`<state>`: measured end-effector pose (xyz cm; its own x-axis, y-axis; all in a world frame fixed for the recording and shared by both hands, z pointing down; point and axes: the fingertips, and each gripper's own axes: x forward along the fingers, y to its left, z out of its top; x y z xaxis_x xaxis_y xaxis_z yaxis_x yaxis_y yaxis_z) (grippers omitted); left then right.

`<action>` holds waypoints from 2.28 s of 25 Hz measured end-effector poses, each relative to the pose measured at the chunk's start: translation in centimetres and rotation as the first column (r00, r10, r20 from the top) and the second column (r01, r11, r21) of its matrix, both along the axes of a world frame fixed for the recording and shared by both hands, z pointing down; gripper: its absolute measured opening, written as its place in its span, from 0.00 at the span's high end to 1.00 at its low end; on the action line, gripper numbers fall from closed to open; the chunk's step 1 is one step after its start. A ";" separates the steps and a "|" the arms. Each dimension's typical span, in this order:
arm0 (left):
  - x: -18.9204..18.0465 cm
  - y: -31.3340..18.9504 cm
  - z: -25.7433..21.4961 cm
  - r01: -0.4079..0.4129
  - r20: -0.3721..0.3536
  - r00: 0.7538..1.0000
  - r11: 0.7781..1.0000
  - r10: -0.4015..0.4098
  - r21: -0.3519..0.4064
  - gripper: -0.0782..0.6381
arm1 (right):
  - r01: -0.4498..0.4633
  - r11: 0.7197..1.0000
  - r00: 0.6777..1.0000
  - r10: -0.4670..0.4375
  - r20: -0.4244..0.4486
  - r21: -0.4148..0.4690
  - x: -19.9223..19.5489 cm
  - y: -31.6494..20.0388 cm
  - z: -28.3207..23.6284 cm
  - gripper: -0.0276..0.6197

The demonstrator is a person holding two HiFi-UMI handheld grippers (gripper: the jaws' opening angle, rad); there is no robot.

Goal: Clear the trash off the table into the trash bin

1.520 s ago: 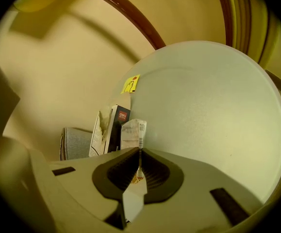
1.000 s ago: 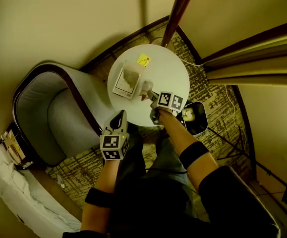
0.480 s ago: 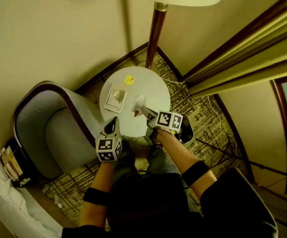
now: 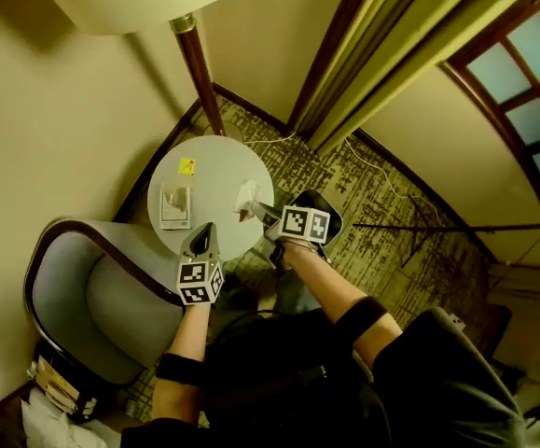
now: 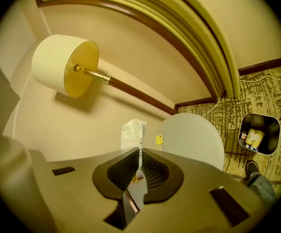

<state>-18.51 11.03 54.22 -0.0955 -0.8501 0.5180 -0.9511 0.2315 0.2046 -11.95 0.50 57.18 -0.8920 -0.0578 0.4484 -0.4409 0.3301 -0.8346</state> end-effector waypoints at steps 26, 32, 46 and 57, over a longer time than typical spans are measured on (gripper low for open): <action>24.3 -15.0 6.6 -0.629 -0.069 0.777 0.775 0.625 -0.063 0.89 | -0.624 0.775 0.778 0.605 -0.172 -0.095 28.4 -5.5 13.3 0.91; 26.2 -16.6 14.3 -0.642 -0.107 0.766 0.759 0.633 -0.110 0.89 | -0.616 0.782 0.780 0.588 -0.214 -0.097 28.9 -8.3 21.1 0.91; 29.7 -20.8 34.8 -0.623 -0.183 0.782 0.750 0.595 -0.222 0.89 | -0.592 0.793 0.788 0.532 -0.309 -0.146 29.9 -12.7 44.1 0.90; 28.3 -23.1 44.1 -0.572 -0.196 0.820 0.780 0.537 -0.256 0.89 | -0.540 0.825 0.818 0.467 -0.336 -0.169 27.6 -15.1 55.2 0.89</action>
